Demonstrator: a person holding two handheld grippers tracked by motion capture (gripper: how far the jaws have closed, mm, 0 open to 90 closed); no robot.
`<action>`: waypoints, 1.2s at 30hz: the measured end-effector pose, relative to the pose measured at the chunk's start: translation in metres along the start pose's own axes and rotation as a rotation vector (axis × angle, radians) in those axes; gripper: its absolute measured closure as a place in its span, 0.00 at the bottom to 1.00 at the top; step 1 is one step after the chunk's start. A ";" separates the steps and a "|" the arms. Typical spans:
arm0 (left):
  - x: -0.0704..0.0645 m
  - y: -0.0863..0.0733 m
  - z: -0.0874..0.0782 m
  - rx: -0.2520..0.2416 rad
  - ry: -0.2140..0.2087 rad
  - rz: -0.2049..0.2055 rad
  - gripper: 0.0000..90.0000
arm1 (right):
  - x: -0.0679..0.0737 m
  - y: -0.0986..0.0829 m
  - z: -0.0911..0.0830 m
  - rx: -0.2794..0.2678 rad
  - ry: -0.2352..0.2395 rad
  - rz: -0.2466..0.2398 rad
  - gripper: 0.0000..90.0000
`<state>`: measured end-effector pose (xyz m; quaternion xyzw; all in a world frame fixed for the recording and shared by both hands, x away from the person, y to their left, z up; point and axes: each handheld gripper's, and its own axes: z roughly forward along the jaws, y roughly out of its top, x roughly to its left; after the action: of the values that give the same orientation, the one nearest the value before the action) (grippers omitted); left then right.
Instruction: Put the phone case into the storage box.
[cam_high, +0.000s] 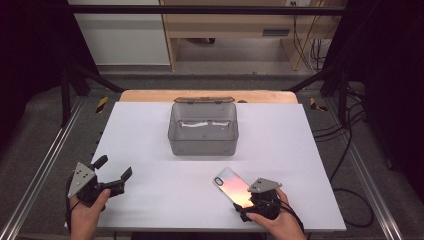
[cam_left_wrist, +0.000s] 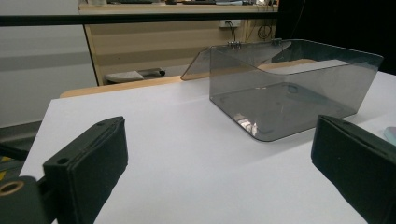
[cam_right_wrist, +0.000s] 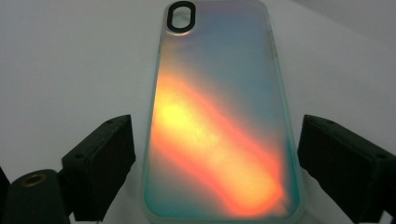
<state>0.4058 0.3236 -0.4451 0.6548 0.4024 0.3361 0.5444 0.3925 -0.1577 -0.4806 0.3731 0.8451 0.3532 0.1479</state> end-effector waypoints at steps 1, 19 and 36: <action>0.000 0.000 0.000 0.001 0.000 0.001 0.04 | 0.000 -0.001 0.000 0.001 -0.008 -0.003 0.17; -0.008 0.010 -0.009 -0.037 -0.011 -0.054 0.04 | 0.007 0.007 -0.002 0.014 -0.021 0.011 0.20; -0.061 0.069 0.028 -0.028 -0.122 -0.085 0.03 | 0.035 0.074 0.000 -0.301 0.007 0.072 0.19</action>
<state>0.4144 0.2508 -0.3821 0.6488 0.3911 0.2777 0.5907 0.4076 -0.0971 -0.4283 0.3756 0.7690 0.4823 0.1867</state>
